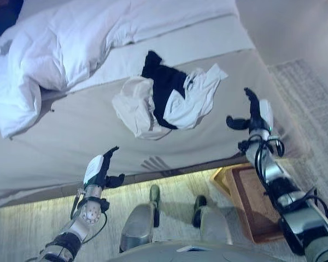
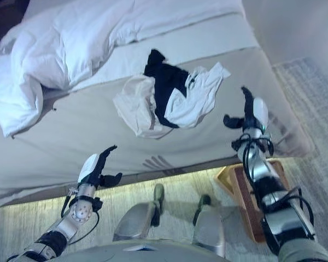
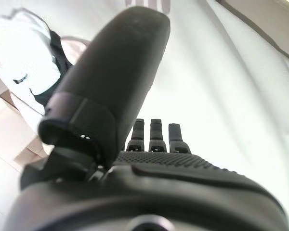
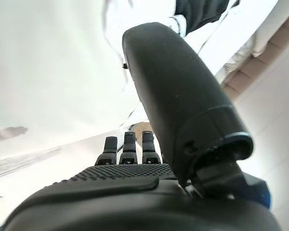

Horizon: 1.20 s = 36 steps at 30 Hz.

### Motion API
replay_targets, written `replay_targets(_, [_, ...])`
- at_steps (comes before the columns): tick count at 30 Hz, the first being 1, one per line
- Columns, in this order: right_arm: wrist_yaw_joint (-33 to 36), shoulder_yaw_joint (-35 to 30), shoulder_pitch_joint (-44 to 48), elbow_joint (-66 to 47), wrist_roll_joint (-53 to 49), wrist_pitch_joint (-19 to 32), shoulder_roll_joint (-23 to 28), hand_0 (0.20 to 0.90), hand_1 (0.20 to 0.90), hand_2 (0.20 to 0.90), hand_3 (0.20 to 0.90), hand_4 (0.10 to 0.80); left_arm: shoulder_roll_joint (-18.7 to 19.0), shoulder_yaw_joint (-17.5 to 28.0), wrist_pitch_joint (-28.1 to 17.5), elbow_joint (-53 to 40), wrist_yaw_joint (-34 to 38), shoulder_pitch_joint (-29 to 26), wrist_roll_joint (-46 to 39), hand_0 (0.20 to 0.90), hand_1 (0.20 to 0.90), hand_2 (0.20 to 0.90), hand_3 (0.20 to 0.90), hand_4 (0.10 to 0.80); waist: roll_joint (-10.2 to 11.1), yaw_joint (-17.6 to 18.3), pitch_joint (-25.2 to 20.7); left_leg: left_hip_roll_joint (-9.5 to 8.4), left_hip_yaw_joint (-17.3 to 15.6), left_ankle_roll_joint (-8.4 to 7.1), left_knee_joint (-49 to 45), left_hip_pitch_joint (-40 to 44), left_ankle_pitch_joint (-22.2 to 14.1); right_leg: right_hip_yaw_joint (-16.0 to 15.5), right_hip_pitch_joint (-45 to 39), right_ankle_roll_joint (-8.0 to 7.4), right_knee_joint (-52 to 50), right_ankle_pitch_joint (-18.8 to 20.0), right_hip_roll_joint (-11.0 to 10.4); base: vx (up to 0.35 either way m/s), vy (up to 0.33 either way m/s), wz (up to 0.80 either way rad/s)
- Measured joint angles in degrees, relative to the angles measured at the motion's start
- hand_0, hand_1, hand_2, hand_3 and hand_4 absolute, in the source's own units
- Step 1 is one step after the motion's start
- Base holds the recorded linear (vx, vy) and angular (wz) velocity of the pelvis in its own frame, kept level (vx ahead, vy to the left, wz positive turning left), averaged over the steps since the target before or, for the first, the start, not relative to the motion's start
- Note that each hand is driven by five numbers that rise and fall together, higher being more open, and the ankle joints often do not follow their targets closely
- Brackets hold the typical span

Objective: Pick up the clothes from the bed and place them into the basket

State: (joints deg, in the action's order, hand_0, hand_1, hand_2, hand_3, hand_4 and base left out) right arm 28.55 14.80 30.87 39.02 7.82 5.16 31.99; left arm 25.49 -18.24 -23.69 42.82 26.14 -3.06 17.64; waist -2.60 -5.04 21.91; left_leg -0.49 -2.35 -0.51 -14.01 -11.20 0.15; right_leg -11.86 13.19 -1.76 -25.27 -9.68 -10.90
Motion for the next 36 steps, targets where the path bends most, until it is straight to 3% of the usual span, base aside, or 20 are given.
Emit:
replay_targets(4, [-0.2, 0.9, 5.1, 2.1, 0.0, -1.8, 1.9, 0.9, 0.9, 0.9, 0.9, 0.8, 0.5, -0.8, -0.6, -3.6, 2.1, -0.7, 0.0, 0.9, 0.9, 0.9, 0.9, 0.8, -0.5, -1.0, 3.6, -0.55, 0.6, 0.5, -10.2, -7.3, -3.8, 0.4, 6.4, 1.2, -9.4, -3.7, -1.8, -0.108, 0.056, 0.09])
replay_targets(9, [-1.6, 1.5, 11.7, 3.9, -1.3, -2.9, 5.3, 0.9, 0.9, 0.9, 0.9, 0.8, 1.9, -2.5, -1.2, -4.1, 3.0, -3.9, 0.0, 0.9, 0.9, 0.9, 0.9, 0.8, -1.7, -2.1, 8.3, -0.53, 1.7, -0.07, -21.6, -16.4, -7.2, 0.5, 14.5, 2.89, -20.1, -7.3, -3.2, -0.091, 0.019, 0.12])
replay_targets(16, [-6.5, 5.2, 17.9, 6.6, -4.5, -5.3, 6.3, 0.9, 0.9, 0.9, 0.9, 0.8, 2.5, -4.0, -1.7, -3.9, 6.4, -3.3, 0.0, 0.9, 0.9, 0.9, 0.9, 0.8, -1.9, -4.4, 8.9, -0.6, 3.1, -0.59, -31.6, -23.6, -10.6, 0.5, 21.0, 4.5, -29.8, -11.7, -4.4, -0.029, 0.025, 0.09])
replay_targets(36, [-11.4, 7.6, 27.6, 12.7, -7.3, -9.3, 6.5, 0.9, 0.9, 0.9, 0.9, 0.8, 2.9, -4.0, -1.9, -6.1, 9.6, -1.8, -0.3, 0.9, 0.9, 0.9, 0.9, 0.8, -2.9, -8.7, 10.4, -2.57, 7.0, -1.09, -39.7, -34.6, -11.4, -1.6, 29.5, 4.65, -38.9, -13.9, -6.6, -0.024, 0.011, 0.1])
